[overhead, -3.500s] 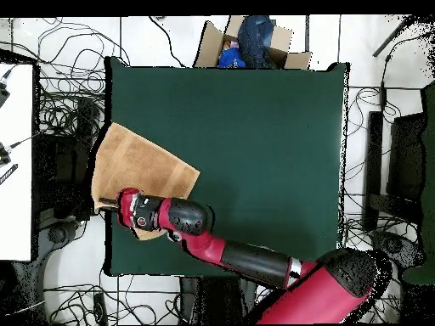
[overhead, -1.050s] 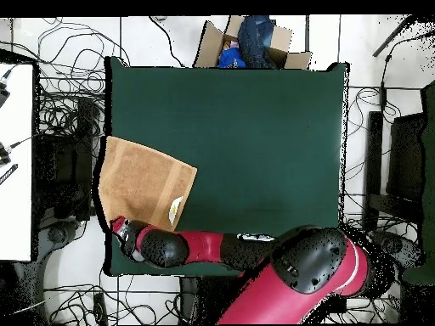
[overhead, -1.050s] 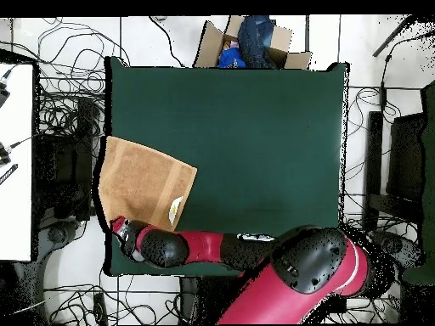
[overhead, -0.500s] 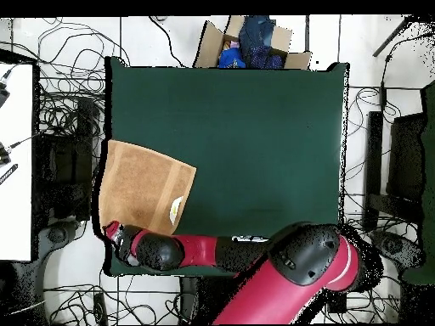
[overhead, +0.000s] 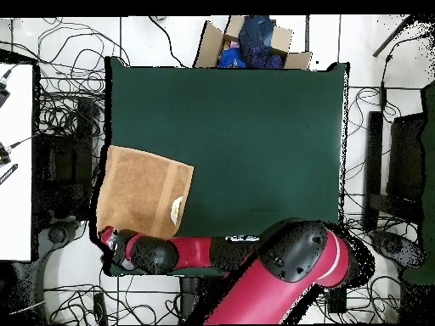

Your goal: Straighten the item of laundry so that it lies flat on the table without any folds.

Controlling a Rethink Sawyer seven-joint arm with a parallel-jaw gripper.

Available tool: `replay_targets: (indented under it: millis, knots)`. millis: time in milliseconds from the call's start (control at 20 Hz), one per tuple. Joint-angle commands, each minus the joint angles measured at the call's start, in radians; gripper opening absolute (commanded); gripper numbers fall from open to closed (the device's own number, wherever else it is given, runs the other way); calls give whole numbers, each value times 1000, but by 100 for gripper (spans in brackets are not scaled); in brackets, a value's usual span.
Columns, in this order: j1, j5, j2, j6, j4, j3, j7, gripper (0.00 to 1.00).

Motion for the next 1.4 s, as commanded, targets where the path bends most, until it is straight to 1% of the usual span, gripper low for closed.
replay_targets:
  millis: [50, 400, 800, 850, 1400]
  knots:
    - [42, -15, 23, 26, -117, -50, 79, 0]
    - [65, -19, 61, 3, -151, -66, 83, 0]
    - [59, -41, 98, 25, -187, -61, 64, 0]
    - [57, -46, 101, 32, -190, -58, 66, 100]
    - [40, -42, 114, 96, -193, -44, 49, 100]
